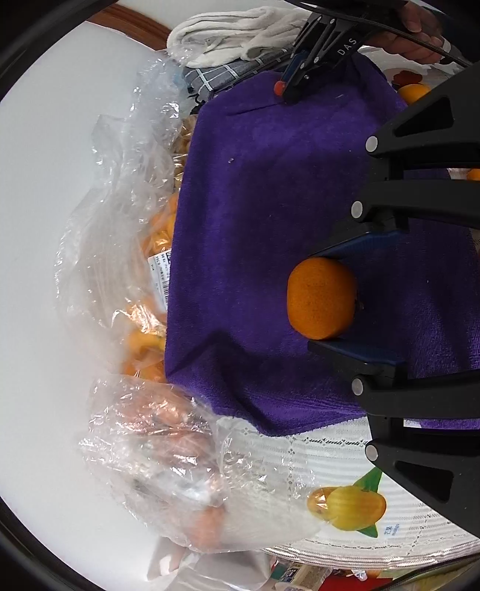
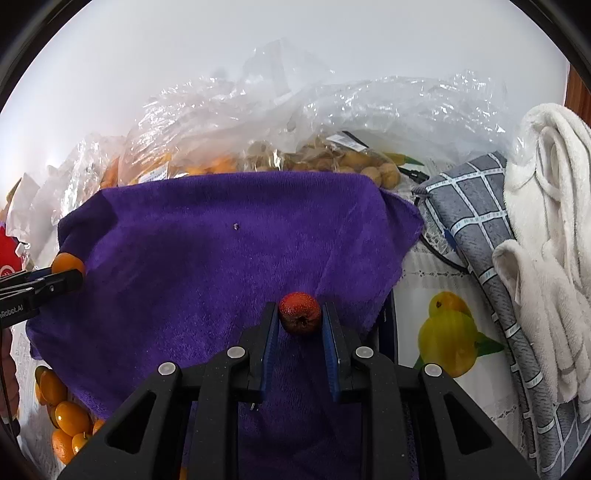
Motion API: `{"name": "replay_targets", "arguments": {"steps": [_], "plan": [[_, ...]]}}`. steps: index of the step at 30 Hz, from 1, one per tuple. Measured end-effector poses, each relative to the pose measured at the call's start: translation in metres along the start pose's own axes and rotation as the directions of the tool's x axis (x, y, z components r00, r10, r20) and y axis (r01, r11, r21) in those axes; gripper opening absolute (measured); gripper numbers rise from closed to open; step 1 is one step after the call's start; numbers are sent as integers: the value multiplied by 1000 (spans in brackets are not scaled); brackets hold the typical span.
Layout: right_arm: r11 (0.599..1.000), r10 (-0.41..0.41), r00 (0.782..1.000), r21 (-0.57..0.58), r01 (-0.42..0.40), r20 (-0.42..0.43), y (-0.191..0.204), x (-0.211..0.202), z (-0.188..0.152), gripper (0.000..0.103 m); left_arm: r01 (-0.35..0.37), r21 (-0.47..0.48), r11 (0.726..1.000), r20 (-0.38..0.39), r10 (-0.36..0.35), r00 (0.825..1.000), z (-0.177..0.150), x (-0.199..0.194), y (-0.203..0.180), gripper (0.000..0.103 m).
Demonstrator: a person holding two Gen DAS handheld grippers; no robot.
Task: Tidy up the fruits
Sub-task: 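Place the orange and red fruit onto the purple towel, opening both tools, then withdraw both tools and move toward the remaining fruit row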
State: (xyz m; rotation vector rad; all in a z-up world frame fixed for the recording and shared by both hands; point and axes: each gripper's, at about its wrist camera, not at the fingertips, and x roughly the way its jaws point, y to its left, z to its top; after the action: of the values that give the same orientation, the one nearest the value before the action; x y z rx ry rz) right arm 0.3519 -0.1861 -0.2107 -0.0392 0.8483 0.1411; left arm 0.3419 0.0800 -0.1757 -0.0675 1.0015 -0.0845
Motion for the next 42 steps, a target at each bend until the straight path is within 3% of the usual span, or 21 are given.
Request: {"name": "replay_targets", "arguments": {"steps": [10, 15, 18, 22, 26, 33, 42], "plan": [[1000, -4, 1000, -7, 4, -1, 2, 0, -1, 25, -16, 13, 1000, -26, 16, 1000, -1, 9, -7, 40], [1000, -5, 1000, -19, 5, 19, 6, -7, -3, 46, -20, 18, 1000, -32, 20, 999, 0, 10, -9, 41], [1000, -15, 1000, -15, 16, 27, 7, -13, -3, 50, -17, 21, 1000, -40, 18, 999, 1, 10, -10, 41], [1000, -7, 999, 7, 7, 33, 6, -24, -5, 51, -8, 21, 1000, -29, 8, 1000, 3, 2, -10, 42], [1000, -29, 998, -3, 29, 60, 7, -42, -11, 51, 3, 36, 999, 23, -4, 1000, 4, -17, -13, 51], [996, -80, 991, 35, 77, 108, 3, -79, -22, 51, 22, 37, 999, 81, -25, 996, 6, -48, -20, 52], [995, -93, 992, 38, 90, 89, -2, -116, -40, 51, 46, 29, 999, 135, -49, 990, -2, -90, -17, 52]]}}
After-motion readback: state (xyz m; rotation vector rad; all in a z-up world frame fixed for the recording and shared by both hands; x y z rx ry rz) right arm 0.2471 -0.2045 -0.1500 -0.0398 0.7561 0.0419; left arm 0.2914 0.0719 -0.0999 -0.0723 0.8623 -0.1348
